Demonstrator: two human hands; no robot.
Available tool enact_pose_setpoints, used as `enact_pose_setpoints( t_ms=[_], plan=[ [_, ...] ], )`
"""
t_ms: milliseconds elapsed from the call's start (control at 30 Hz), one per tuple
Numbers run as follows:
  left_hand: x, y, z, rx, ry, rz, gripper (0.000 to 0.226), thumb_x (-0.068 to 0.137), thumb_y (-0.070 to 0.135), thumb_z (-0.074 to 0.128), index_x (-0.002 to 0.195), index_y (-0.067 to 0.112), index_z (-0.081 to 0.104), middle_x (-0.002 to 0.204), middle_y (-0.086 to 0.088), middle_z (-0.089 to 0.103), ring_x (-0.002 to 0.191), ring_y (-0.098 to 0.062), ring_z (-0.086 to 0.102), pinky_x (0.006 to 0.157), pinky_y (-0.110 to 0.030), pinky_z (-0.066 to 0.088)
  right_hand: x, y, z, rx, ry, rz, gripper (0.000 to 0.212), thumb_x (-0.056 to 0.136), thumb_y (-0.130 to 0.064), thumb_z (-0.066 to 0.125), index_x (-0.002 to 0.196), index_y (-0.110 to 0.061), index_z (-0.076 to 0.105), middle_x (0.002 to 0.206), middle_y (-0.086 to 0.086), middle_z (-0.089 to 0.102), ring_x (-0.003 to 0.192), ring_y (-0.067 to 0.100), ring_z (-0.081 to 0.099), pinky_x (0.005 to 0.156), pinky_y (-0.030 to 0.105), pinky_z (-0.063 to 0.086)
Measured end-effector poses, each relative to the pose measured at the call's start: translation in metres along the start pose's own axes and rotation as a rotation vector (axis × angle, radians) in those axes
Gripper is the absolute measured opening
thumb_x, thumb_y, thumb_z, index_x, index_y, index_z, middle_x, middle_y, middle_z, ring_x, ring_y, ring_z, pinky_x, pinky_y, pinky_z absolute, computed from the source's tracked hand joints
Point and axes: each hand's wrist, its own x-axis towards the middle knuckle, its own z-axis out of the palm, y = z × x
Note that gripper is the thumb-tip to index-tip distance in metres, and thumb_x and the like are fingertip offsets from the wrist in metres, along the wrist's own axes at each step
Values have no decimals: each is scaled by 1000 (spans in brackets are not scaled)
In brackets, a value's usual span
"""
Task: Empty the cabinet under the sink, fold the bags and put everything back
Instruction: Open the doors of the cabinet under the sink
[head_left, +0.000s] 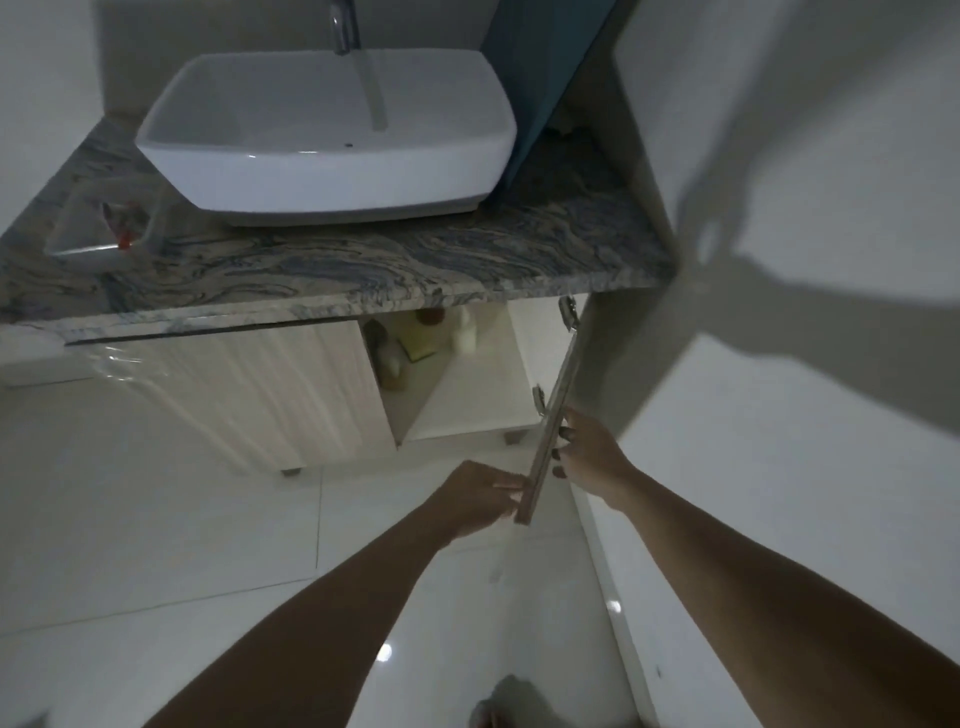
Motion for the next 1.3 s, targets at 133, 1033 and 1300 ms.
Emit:
enact_pose_setpoints(
  t_ms=[133,1033,1300],
  plan=[
    [-2,7,72,-179,-156,-30,64,74,-17,45,132,8,55,124,-1,58,113,-13,57,84,-21,50,-28,26,-40,147,97,153,22,89,8,44,89,0,64,85,21,61,71,27,57,65,36,46],
    [-4,62,6,506,169,75,83,67,40,83,137,18,46,145,-1,44,132,-19,41,110,-33,34,-47,-42,-109,-702,-115,-170,79,77,-33,74,146,-17,38,146,4,47,127,24,51,97,31,46],
    [-37,12,-164,669,309,12,103,62,51,83,146,19,33,152,-1,35,139,-19,32,114,-30,27,9,-133,10,-796,-237,-302,99,75,-42,75,154,-19,20,159,2,27,144,22,28,113,36,32]
  ],
)
